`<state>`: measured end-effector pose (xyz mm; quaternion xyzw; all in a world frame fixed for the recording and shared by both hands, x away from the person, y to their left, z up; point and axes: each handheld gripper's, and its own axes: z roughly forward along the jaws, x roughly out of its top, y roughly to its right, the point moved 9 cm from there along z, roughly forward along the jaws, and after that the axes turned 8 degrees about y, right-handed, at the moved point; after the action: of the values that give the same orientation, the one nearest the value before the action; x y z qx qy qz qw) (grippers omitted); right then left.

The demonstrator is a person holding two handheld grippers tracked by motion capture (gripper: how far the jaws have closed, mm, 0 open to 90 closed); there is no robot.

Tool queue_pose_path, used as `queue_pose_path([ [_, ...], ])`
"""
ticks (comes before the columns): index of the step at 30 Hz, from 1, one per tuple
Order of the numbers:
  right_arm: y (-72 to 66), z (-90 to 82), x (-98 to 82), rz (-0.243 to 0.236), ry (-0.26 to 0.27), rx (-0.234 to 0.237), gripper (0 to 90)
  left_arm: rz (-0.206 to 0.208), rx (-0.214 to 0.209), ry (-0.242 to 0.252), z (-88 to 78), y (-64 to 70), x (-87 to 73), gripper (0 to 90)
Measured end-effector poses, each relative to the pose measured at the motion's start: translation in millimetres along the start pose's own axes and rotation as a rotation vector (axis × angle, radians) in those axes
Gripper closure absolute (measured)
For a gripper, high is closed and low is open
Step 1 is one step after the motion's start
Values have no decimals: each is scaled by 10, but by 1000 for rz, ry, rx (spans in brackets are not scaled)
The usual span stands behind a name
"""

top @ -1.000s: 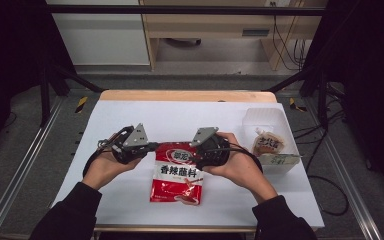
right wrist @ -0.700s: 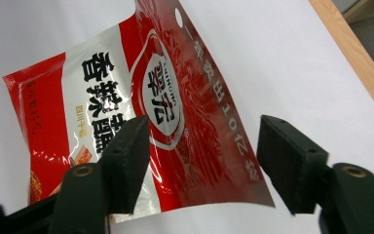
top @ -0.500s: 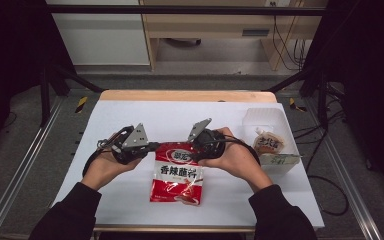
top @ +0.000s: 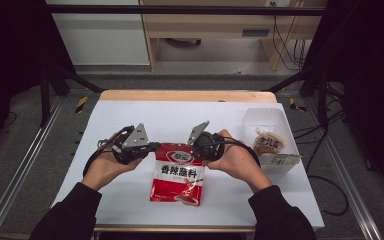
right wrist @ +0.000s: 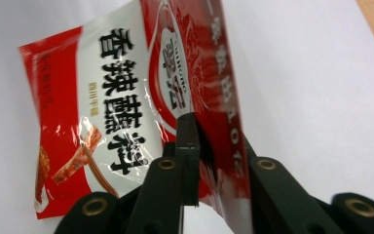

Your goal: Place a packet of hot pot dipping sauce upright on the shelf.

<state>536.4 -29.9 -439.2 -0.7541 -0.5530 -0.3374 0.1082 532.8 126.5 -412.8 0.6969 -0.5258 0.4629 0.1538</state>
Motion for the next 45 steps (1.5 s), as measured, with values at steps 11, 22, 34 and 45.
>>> queue_pose_path([
  [11, -30, -18, -14, 6, 3, 26, 898, -37, -6, 8, 2, -2, -50, 818],
  [22, -33, -201, 35, 27, 50, 49, 900, -186, 74, 44, -130, -9, -418, 245],
  [34, -54, -528, 326, 8, 119, 67, 900, -302, 135, 22, -277, 0, -911, 119],
  [45, 249, -667, 345, 36, 119, -5, 900, -338, 162, -21, -333, 34, -1180, 104],
])
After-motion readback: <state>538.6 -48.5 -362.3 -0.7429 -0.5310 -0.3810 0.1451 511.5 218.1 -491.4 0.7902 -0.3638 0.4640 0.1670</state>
